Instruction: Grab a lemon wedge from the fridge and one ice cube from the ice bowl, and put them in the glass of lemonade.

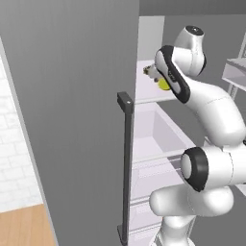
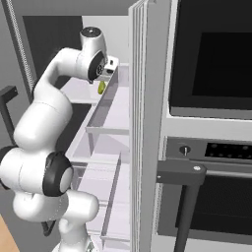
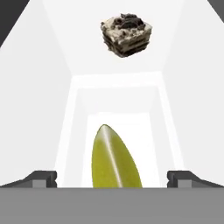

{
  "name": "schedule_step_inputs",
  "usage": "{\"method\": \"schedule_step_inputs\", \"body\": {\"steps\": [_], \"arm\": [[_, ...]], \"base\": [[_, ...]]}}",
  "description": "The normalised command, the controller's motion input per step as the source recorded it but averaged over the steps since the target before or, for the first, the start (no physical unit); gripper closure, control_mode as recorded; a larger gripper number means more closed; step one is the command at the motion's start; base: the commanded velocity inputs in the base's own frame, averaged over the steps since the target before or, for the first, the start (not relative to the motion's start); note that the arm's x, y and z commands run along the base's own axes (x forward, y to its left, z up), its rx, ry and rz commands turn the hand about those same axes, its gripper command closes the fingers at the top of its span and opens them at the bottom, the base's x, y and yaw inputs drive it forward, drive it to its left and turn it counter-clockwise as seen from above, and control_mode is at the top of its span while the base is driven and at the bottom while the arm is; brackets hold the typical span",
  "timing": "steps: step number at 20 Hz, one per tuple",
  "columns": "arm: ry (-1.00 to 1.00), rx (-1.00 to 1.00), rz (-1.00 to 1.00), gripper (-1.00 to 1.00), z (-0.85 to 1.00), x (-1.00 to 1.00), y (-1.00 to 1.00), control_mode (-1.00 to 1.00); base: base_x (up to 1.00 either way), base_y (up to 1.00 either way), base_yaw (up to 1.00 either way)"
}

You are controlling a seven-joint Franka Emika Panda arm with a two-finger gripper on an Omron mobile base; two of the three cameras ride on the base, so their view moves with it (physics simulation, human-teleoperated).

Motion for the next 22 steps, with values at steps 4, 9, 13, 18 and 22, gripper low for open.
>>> {"method": "schedule_step_inputs", "body": {"steps": [4, 9, 13, 18, 22], "arm": [[-0.04, 0.0, 0.0, -1.0, -0.16, 0.03, 0.0, -1.0], [-0.18, 0.0, 0.0, -1.0, -0.03, -0.22, 0.0, -1.0], [-0.08, 0.0, 0.0, -1.0, -0.31, 0.06, 0.0, -1.0], [0.0, 0.0, 0.0, -1.0, -0.3, 0.14, 0.0, -1.0], [0.01, 0.0, 0.0, -1.0, -0.09, 0.28, 0.0, -1.0]], "base": [[0.0, 0.0, 0.0], [0.0, 0.0, 0.0], [0.0, 0.0, 0.0], [0.0, 0.0, 0.0], [0.0, 0.0, 0.0]]}}
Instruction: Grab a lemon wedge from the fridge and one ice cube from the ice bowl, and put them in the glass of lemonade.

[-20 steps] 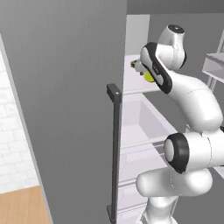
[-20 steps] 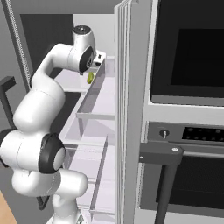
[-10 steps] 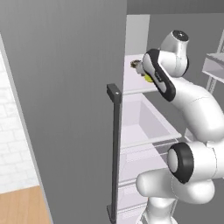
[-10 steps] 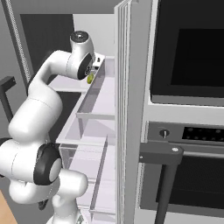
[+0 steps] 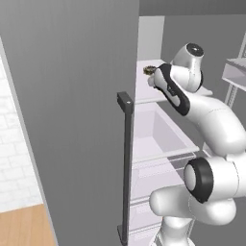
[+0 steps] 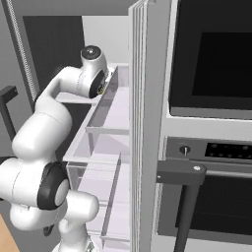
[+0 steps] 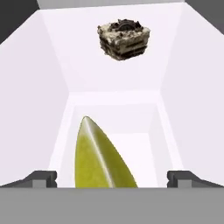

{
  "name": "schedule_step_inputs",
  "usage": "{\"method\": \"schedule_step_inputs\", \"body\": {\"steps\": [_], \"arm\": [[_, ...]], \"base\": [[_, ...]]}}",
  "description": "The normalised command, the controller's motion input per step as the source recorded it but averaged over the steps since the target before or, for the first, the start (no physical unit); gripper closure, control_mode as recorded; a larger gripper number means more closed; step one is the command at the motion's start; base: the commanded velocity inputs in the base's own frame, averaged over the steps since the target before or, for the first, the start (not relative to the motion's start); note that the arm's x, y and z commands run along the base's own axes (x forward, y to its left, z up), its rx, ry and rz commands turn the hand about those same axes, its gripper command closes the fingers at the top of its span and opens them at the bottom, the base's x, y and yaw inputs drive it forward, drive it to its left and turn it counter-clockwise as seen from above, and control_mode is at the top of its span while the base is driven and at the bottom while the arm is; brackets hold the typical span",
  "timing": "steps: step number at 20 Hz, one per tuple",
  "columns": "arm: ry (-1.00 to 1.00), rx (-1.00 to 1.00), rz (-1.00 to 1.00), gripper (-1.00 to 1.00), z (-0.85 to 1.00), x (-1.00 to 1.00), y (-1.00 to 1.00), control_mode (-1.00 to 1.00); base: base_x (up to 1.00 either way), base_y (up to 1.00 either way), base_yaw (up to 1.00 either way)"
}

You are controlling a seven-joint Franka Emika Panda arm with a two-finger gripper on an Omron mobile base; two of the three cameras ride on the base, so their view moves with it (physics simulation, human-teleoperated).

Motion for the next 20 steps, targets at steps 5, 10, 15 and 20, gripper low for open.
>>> {"method": "schedule_step_inputs", "body": {"steps": [5, 10, 15, 20], "arm": [[0.09, 0.0, 0.0, -1.0, -0.06, 0.09, 0.0, -1.0], [0.09, 0.0, 0.0, -1.0, -0.03, -0.18, 0.0, -1.0], [0.05, 0.0, 0.0, -1.0, -0.08, -0.03, 0.0, -1.0], [0.03, 0.0, 0.0, -1.0, -0.14, 0.0, 0.0, -1.0]], "base": [[0.0, 0.0, 0.0], [0.0, 0.0, 0.0], [0.0, 0.0, 0.0], [0.0, 0.0, 0.0]]}}
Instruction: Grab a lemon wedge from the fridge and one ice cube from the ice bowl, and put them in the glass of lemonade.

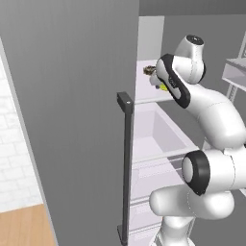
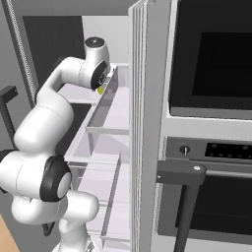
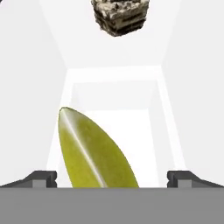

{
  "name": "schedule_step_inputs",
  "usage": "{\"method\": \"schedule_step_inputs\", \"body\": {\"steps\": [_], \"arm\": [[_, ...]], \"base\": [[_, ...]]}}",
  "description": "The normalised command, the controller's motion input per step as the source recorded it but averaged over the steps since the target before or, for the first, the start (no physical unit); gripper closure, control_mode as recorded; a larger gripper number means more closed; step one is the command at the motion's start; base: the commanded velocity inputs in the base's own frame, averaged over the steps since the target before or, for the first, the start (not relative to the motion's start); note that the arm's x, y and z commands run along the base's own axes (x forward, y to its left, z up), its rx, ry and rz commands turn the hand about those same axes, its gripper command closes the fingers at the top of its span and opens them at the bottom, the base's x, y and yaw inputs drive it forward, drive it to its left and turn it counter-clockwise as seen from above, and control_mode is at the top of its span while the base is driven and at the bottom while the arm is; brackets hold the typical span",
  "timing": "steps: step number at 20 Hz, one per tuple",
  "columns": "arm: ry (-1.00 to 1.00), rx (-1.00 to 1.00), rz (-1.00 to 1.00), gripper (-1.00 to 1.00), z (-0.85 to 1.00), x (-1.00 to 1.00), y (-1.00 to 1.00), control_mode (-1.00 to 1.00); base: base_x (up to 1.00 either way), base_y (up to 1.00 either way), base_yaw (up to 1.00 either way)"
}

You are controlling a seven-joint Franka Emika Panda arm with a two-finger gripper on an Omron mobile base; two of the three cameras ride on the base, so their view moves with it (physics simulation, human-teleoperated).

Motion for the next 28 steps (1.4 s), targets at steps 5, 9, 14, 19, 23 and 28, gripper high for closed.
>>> {"method": "schedule_step_inputs", "body": {"steps": [5, 9, 14, 19, 23, 28], "arm": [[0.06, 0.0, 0.0, 1.0, -0.06, 0.0, 0.0, -1.0], [0.04, 0.0, 0.0, 1.0, 0.0, 0.0, 0.0, -1.0], [0.02, 0.0, 0.0, 1.0, 0.0, 0.0, 0.0, -1.0], [-0.02, 0.0, 0.0, 1.0, 0.0, -0.4, 0.0, -1.0], [-0.11, 0.0, 0.02, 1.0, 0.0, -0.96, 0.02, -1.0], [-0.07, 0.0, 0.01, 1.0, 0.0, -1.0, 0.26, -1.0]], "base": [[0.0, 0.0, 0.0], [0.0, 0.0, 0.0], [0.0, 0.0, 0.0], [0.0, 0.0, 0.0], [0.0, 0.0, 0.0], [0.0, 0.0, 0.0]]}}
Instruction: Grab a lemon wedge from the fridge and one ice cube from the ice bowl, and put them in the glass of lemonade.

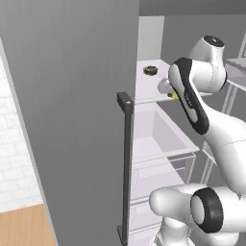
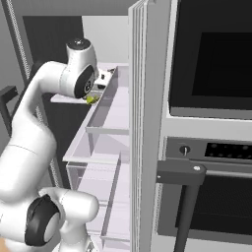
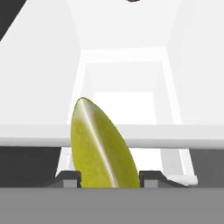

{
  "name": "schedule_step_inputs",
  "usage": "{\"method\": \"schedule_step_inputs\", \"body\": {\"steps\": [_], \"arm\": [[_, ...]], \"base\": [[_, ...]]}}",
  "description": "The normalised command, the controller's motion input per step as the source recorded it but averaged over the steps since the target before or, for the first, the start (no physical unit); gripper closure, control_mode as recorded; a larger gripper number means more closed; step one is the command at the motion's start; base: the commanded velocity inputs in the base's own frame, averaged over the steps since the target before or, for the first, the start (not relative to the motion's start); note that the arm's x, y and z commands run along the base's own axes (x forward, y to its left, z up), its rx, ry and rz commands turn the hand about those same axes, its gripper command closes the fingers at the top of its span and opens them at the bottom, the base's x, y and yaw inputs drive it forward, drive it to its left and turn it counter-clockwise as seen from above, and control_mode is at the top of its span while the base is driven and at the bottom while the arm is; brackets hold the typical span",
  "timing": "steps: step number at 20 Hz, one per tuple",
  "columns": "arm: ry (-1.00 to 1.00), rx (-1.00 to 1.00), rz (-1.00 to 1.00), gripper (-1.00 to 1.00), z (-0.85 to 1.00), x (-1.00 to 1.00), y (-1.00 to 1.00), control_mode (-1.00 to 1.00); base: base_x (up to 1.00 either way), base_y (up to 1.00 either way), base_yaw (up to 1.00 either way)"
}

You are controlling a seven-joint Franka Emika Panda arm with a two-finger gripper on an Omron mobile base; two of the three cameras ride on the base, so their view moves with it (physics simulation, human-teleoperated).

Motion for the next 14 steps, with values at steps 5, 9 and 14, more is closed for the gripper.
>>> {"method": "schedule_step_inputs", "body": {"steps": [5, 9, 14], "arm": [[-0.02, 0.0, 0.0, 1.0, 0.0, -1.0, 0.3, -1.0], [0.0, 0.0, 0.0, 1.0, -0.01, -1.0, 0.14, -1.0], [0.0, 0.0, 0.0, 1.0, -0.09, -1.0, 0.14, -1.0]], "base": [[0.0, 0.0, 0.0], [0.0, 0.0, 0.0], [0.0, 0.0, 0.0]]}}
